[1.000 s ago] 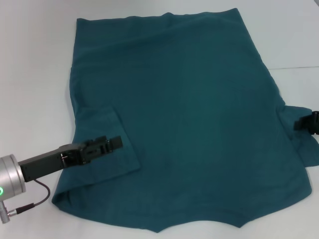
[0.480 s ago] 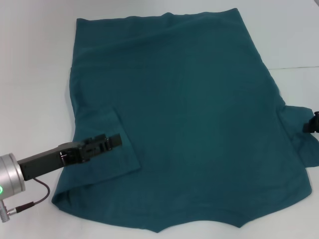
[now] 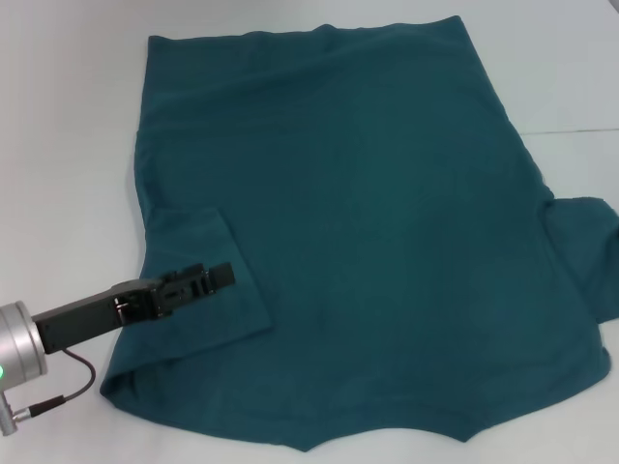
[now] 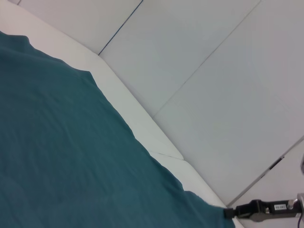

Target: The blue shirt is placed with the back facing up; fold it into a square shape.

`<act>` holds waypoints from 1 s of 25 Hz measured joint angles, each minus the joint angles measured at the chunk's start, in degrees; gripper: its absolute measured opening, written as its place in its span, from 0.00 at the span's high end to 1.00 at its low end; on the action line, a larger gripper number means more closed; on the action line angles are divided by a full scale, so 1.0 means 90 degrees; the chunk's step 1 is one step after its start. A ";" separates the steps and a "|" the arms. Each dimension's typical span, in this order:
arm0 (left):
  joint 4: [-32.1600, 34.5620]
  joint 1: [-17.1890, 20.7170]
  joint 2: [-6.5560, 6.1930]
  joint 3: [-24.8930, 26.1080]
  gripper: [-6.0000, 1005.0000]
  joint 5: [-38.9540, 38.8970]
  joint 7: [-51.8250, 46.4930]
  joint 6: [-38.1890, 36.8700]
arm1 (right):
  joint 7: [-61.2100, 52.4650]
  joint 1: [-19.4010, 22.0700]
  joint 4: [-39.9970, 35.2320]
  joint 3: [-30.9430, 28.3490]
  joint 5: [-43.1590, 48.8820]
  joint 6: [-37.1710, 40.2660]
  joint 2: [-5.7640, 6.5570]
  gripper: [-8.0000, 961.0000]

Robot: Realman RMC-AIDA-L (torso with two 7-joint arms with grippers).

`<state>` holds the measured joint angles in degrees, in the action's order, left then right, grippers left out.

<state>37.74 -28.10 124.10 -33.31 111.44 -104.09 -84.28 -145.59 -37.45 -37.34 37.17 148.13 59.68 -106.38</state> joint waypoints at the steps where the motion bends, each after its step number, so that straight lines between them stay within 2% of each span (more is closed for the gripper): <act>1: -0.0007 0.0002 0.0000 0.0000 0.28 0.0000 0.0000 0.0002 | -0.0002 -0.0040 -0.0058 0.0001 0.0085 0.0021 0.0005 0.99; 11: -0.0086 0.0019 0.0000 0.0000 0.28 -0.0007 -0.0003 0.0039 | -0.0026 -0.0441 -0.0160 -0.0010 0.0856 -0.0014 0.0011 0.99; 25: -0.0093 0.0036 0.0011 0.0000 0.28 -0.0010 0.0003 0.0069 | -0.0515 -0.0557 -0.0432 -0.0002 0.1015 0.0373 0.0041 0.99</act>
<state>36.91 -27.77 124.19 -33.31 111.35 -104.07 -83.66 -150.22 -42.46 -41.22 37.15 157.26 63.04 -106.01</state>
